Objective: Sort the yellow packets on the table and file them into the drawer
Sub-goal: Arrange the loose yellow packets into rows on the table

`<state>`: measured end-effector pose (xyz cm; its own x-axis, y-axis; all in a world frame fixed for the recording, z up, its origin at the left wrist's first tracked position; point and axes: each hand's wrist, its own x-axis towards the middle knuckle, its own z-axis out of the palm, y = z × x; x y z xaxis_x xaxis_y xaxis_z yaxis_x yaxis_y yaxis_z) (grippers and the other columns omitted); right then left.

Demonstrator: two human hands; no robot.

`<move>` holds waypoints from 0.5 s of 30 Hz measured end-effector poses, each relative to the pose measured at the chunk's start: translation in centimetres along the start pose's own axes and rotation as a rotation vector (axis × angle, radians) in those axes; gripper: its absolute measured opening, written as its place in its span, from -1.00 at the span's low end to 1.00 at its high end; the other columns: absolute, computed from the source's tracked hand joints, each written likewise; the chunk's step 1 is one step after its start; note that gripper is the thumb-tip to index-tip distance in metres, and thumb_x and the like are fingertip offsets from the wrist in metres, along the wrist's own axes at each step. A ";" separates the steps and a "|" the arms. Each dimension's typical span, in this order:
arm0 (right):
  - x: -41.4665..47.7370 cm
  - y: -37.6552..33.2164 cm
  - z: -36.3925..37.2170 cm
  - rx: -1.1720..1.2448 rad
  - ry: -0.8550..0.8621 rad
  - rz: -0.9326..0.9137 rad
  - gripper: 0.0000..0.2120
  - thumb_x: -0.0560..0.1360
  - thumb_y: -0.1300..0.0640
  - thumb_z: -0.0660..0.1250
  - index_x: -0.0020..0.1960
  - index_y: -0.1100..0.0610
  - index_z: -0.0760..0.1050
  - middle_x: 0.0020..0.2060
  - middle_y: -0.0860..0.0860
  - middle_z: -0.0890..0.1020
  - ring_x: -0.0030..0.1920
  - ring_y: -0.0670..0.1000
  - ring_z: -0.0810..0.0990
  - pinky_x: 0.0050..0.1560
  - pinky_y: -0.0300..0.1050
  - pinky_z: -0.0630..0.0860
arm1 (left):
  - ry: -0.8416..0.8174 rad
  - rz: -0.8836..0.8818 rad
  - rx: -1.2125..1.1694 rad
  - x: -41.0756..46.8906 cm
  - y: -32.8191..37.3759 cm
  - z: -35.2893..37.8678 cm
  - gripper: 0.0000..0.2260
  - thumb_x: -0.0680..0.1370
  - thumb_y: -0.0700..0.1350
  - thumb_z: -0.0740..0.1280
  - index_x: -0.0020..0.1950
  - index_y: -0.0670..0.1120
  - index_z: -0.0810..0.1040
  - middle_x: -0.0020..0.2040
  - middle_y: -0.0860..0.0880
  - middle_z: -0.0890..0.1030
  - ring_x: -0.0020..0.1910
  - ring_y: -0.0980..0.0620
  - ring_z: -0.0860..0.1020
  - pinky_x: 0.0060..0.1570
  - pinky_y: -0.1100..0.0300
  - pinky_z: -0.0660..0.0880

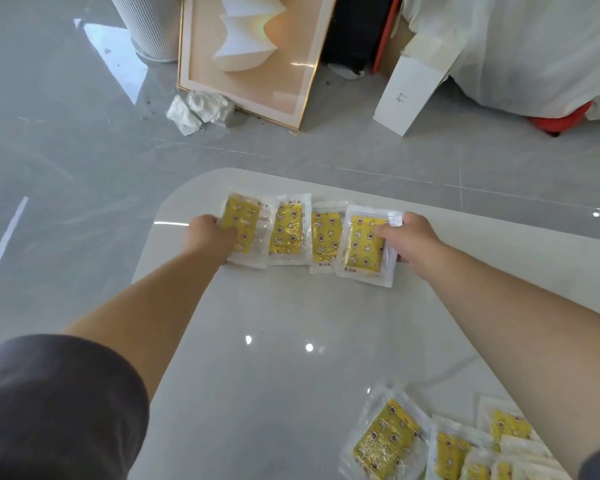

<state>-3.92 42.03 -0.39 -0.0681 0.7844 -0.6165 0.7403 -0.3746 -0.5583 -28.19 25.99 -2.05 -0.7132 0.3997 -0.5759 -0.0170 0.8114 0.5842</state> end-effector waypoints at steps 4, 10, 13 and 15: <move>-1.2 0.7 -0.3 -0.212 0.090 -0.084 -0.60 0.53 0.12 0.32 0.34 0.17 0.40 0.24 0.11 0.54 0.20 0.16 0.53 0.16 -0.13 0.44 | 0.118 0.014 0.150 -2.4 -0.9 0.0 -0.87 0.50 -0.14 0.28 0.02 -0.12 0.48 -0.03 -0.09 0.49 -0.15 -0.11 0.44 -0.25 0.14 0.38; -7.1 5.6 -1.2 -0.195 0.078 -0.155 -0.62 0.55 0.16 0.28 0.36 0.14 0.38 0.27 0.07 0.52 0.22 0.08 0.52 0.12 -0.14 0.42 | 0.160 0.088 0.037 -11.3 -3.0 1.2 -0.81 0.53 -0.14 0.30 0.14 -0.06 0.47 0.12 0.00 0.48 -0.06 0.02 0.45 -0.11 0.15 0.35; -11.1 9.5 -1.7 -0.158 0.013 -0.193 -0.71 0.57 0.20 0.24 0.28 0.11 0.44 0.09 -0.02 0.57 0.04 -0.04 0.55 -0.07 -0.26 0.43 | 0.022 0.141 0.054 -17.4 -5.4 3.4 -0.90 0.52 -0.12 0.31 0.02 0.00 0.48 0.00 0.06 0.55 -0.11 0.08 0.51 -0.20 0.18 0.39; -13.7 12.1 -2.2 -0.163 -0.025 -0.198 -0.75 0.57 0.21 0.23 0.23 0.08 0.46 0.02 -0.05 0.58 -0.07 -0.14 0.53 -0.16 -0.37 0.39 | -0.072 0.150 0.098 -21.4 -7.3 5.3 -0.92 0.52 -0.12 0.31 0.00 0.02 0.48 -0.03 0.09 0.55 -0.14 0.15 0.50 -0.20 0.20 0.42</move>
<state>7.43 27.83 2.50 -0.2374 0.8212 -0.5190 0.8088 -0.1288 -0.5737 -9.08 13.77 3.03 -0.6507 0.5461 -0.5275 0.1569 0.7765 0.6103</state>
